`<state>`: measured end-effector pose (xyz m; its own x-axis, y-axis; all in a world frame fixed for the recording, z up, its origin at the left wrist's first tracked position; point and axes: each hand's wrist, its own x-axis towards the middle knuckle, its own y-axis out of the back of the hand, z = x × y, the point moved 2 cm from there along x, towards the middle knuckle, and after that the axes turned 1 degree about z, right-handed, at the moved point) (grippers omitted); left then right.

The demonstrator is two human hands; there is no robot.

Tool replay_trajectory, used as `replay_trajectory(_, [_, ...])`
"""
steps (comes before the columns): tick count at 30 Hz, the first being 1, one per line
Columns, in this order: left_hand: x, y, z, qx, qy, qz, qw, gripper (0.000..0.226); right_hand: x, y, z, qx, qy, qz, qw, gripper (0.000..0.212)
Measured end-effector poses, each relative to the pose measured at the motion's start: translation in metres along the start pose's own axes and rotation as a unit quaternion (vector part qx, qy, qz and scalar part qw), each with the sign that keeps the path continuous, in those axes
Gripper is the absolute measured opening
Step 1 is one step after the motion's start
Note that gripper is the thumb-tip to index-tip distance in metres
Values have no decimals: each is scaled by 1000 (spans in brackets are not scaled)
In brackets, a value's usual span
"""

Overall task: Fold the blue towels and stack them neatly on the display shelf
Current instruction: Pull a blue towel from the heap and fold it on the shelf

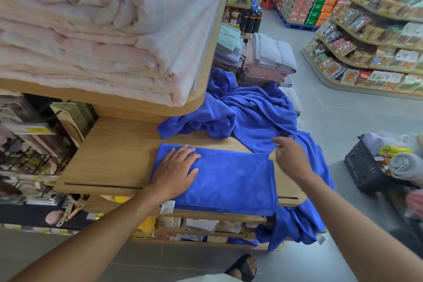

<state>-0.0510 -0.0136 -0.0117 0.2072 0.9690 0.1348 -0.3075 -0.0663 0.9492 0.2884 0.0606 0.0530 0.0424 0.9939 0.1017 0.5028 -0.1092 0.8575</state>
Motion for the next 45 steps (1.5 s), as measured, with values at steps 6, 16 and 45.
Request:
replay_trajectory(6, [-12, -8, 2, 59, 31, -15, 998, 70, -80, -66, -37, -176, 92, -115, 973, 85])
replay_trajectory(16, [4, -14, -13, 70, 56, -31, 996, 78, -52, -54, 13, -165, 24, -129, 978, 81])
replay_trajectory(45, [5, -3, 26, 58, -54, -68, 995, 81, -140, -14, 27, 228, -375, -184, 880, 52])
